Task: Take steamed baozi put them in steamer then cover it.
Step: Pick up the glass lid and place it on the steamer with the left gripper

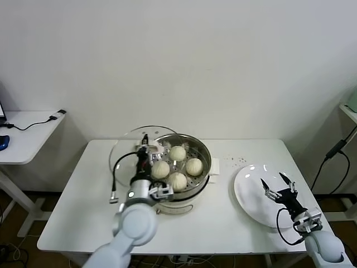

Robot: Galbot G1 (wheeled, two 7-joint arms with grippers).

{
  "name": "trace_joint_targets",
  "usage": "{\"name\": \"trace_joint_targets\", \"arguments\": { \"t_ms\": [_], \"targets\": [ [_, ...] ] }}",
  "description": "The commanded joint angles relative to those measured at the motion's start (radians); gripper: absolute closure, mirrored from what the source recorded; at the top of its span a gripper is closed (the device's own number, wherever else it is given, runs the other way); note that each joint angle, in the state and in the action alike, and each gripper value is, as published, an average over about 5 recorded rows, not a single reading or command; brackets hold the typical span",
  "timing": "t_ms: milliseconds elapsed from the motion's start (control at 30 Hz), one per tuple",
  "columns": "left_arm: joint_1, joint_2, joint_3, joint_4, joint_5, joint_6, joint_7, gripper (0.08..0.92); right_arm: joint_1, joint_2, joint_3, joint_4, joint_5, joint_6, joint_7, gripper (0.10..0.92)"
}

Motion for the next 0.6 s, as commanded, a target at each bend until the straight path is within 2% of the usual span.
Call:
{"name": "trace_joint_targets", "arguments": {
  "t_ms": [33,600],
  "targets": [
    [-0.102,-0.275,0.110,0.209,0.087,0.048,0.011,0.852,-0.001,-0.005,0.016,-0.012,-0.008,0.006,-0.001,0.203],
    [-0.065,-0.290,0.075,0.281,0.105,0.048,-0.027,0.852,0.007,-0.007,0.023,-0.022,-0.007,0.019,-0.003,0.203]
  ]
}}
